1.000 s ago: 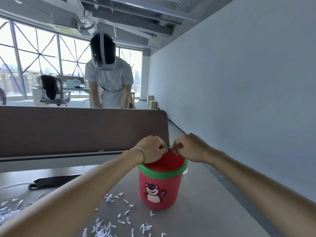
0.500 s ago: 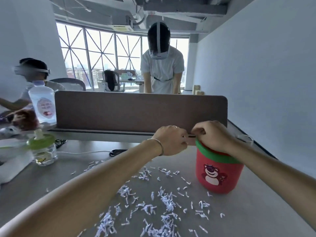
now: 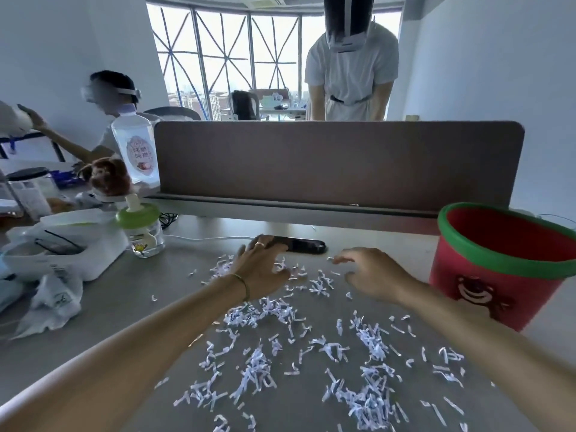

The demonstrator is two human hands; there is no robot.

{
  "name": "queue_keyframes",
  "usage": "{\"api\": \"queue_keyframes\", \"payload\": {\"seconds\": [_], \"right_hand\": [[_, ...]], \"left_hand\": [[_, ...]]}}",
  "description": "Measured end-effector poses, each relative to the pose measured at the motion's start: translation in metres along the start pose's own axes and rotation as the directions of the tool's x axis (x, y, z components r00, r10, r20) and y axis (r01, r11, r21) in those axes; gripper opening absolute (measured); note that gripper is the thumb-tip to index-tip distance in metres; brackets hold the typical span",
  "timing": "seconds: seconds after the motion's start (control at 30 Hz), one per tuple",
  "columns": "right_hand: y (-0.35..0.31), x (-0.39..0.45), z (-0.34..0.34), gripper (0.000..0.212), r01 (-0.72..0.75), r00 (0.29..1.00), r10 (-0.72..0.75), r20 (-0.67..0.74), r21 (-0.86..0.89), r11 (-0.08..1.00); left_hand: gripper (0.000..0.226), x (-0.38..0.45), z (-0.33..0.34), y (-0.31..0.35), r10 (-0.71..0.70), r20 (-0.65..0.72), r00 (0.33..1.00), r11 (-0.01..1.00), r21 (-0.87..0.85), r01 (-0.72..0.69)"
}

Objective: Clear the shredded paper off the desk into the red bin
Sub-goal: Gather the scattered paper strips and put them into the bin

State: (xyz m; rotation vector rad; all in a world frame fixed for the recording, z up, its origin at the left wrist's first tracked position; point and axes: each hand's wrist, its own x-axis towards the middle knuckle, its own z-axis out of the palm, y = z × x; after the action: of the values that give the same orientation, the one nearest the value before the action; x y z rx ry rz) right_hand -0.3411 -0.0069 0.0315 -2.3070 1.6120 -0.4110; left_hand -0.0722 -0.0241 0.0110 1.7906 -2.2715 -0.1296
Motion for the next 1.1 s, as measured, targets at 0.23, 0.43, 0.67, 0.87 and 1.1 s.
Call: {"api": "queue_keyframes", "payload": {"seconds": [0.23,0.43,0.67,0.87,1.1], "right_hand": [[0.000,0.018,0.027,0.040,0.036,0.999,-0.036,0.038,0.005,0.999],[-0.006,0.019,0.032,0.043,0.059,0.997,-0.059,0.054,0.000,0.998],[0.000,0.016,0.037,0.042,0.057,0.998,-0.056,0.041,-0.017,0.998],[0.021,0.019,0.061,0.056,-0.076,0.997,0.077,-0.031,0.046,0.996],[0.005,0.033,0.092,0.060,-0.104,0.993,0.107,-0.041,0.066,0.992]], "left_hand": [[0.105,-0.011,0.038,-0.046,-0.107,0.150,0.983,0.989,-0.085,0.120],[0.093,-0.033,0.053,-0.017,0.185,0.142,0.972,0.974,-0.154,-0.163],[0.059,-0.046,0.059,-0.018,0.173,-0.097,0.980,0.973,-0.139,-0.186],[0.022,-0.053,0.054,-0.010,0.156,-0.175,0.972,0.983,-0.073,-0.171],[0.034,-0.053,0.034,-0.023,0.043,-0.172,0.984,0.985,-0.157,-0.070]]}}
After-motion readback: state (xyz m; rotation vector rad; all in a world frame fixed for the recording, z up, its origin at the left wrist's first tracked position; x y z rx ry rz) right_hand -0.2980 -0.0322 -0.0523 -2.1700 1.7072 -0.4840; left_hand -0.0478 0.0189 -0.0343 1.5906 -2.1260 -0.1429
